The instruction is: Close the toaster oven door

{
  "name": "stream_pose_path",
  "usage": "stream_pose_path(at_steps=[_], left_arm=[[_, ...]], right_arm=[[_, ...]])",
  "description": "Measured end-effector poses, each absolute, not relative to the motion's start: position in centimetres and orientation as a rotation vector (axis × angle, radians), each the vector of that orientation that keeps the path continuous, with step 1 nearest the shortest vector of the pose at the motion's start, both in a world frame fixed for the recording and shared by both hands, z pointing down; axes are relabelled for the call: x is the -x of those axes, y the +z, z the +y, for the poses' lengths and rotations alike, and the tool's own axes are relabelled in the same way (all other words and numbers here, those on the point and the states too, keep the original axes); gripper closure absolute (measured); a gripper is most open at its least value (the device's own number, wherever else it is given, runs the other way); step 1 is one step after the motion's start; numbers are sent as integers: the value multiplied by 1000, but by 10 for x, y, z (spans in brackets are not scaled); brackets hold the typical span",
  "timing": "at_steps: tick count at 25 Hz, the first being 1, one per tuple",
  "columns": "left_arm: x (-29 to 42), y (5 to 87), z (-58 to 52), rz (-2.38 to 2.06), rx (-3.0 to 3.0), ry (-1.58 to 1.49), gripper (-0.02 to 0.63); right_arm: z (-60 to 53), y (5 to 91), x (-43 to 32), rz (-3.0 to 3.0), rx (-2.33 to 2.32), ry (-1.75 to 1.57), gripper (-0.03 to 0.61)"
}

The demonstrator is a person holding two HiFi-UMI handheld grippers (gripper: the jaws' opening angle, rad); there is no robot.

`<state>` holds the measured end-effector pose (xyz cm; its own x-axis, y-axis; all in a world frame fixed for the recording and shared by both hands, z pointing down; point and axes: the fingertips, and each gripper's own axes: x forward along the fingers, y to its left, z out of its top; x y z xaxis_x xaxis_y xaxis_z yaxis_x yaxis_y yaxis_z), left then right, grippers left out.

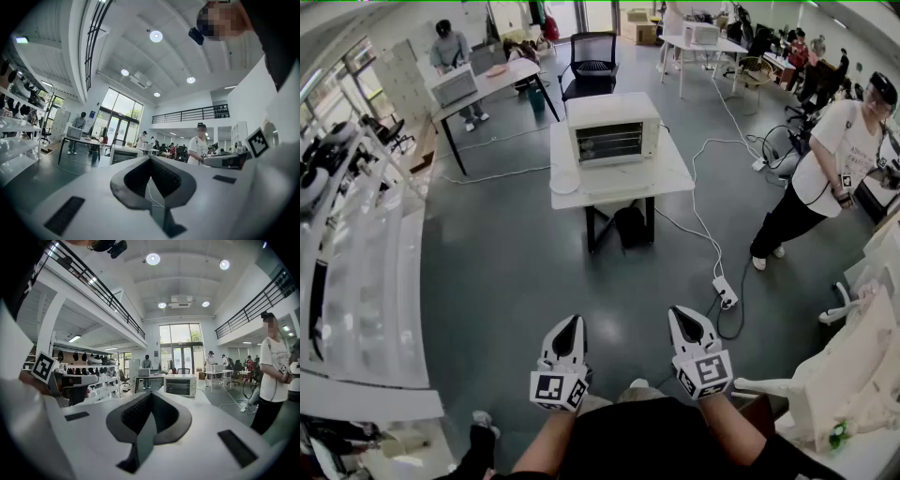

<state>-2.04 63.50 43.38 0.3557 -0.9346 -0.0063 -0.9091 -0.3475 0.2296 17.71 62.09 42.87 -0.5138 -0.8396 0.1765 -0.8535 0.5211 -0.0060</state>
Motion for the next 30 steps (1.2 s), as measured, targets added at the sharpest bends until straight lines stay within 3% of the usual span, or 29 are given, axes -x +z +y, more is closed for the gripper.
stream_pose_path(at_steps=[18,30], left_arm=[[-26,439,622,-1676,-2457,-168,597],[-21,455,534,-1632,-2455,-157,597]], right_arm=[[611,445,-212,-2632,-1431,182,565],[532,459,-206,-2595,-1443,198,565]])
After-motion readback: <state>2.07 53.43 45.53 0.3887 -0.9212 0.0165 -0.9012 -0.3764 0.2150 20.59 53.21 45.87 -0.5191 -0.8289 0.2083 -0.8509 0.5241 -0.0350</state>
